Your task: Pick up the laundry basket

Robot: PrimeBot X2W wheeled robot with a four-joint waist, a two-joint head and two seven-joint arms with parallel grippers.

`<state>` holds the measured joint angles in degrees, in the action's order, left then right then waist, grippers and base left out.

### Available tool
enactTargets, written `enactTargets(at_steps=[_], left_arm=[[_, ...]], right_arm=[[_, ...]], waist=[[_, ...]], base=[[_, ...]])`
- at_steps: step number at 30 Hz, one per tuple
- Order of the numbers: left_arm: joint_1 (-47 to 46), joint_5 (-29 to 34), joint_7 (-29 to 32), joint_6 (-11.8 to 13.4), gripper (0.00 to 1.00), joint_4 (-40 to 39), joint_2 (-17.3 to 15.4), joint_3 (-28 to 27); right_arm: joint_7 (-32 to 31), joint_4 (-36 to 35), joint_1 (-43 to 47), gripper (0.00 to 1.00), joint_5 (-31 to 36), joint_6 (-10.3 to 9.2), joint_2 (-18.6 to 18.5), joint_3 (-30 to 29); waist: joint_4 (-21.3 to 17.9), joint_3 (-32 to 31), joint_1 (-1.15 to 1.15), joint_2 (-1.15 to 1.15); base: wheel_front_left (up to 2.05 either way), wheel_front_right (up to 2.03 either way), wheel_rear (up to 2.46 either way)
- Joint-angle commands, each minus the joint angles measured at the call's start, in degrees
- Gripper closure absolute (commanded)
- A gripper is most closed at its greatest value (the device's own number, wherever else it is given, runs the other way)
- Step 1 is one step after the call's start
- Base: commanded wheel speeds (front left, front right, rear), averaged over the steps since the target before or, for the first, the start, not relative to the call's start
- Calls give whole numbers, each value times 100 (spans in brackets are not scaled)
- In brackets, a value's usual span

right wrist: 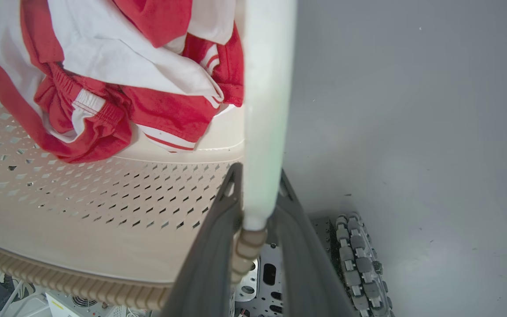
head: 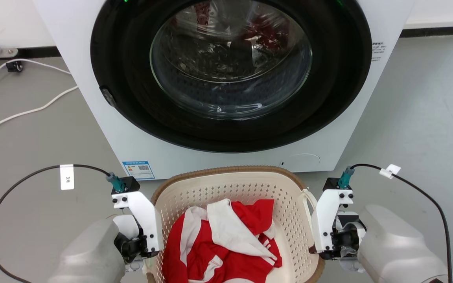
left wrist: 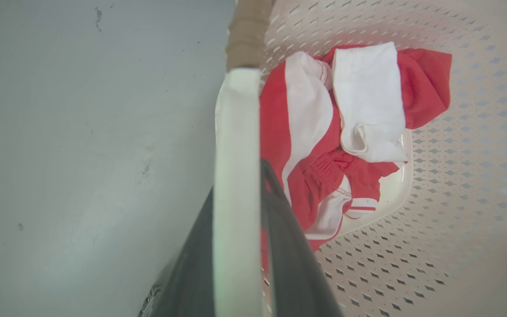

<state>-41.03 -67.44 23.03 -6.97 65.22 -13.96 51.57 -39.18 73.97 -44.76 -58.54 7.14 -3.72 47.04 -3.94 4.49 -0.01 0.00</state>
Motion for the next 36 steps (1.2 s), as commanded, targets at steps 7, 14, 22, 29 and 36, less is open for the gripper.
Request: enactTargets(at_steps=[7, 14, 22, 29, 36], left_arm=[[206, -164, -87, -93, 100, -114, 214, 80], [354, -261, -160, -94, 100, -108, 220, 136], [413, -371, -212, -94, 100, -72, 224, 178], [381, -418, -301, -94, 100, -46, 229, 217], [354, -469, -355, -94, 100, -28, 213, 253]], right_arm=[[-77, -54, 206, 100, -88, 65, 151, 116], [-133, -50, 305, 100, -156, 65, 151, 190], [-155, -46, 388, 100, -134, 65, 152, 163], [-133, -45, 340, 100, -126, 65, 152, 136], [-145, -46, 316, 100, -107, 65, 152, 136]], waist=[[18, -188, 1, 0], [-3, -307, 1, 0], [-24, -344, 1, 0], [-31, -332, 1, 0], [-59, -335, 1, 0]], base=[[0, 0, 0], [0, 0, 0], [0, 0, 0], [0, 0, 0], [0, 0, 0]])
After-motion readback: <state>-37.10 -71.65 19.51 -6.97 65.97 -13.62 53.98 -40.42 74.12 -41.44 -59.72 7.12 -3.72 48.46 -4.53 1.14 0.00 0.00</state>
